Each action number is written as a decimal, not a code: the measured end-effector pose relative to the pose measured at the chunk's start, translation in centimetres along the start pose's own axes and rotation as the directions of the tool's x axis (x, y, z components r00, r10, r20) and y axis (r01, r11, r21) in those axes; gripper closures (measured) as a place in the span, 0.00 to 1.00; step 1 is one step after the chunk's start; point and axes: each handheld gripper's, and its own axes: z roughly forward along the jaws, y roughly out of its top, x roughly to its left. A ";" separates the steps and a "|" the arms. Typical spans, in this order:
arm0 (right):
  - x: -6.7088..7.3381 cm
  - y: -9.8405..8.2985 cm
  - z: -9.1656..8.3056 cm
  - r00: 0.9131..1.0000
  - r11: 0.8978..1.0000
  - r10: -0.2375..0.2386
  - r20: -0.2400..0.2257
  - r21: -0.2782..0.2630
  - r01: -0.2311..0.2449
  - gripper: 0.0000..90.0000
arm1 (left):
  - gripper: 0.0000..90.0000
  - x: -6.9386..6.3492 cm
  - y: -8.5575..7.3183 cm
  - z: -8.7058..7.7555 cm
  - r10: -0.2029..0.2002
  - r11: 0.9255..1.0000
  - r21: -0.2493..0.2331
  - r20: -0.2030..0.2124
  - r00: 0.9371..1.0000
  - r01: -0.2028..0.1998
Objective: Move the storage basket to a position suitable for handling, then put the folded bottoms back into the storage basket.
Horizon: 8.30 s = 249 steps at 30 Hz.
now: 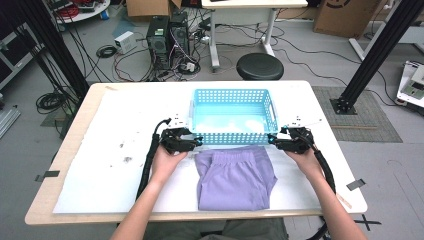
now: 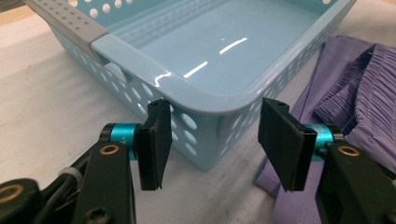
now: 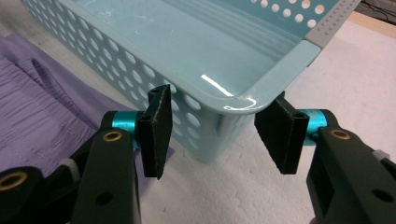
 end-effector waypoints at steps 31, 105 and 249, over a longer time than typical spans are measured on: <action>-0.3 -2.5 -6.5 0.992 0.955 0.112 -0.064 -0.270 -0.126 0.35 | 0.33 0.4 -4.0 -9.9 0.070 0.960 -0.264 -0.115 0.991 -0.098; 12.1 -5.7 -5.2 0.992 0.990 0.127 0.008 0.054 -0.128 0.23 | 0.38 -10.7 -6.1 -5.0 -0.146 0.987 0.074 0.041 0.988 0.143; 1.8 5.5 -5.1 0.997 0.984 0.044 0.061 -0.173 -0.033 0.41 | 0.32 -1.8 3.8 -7.4 0.003 0.972 -0.236 -0.081 0.997 -0.022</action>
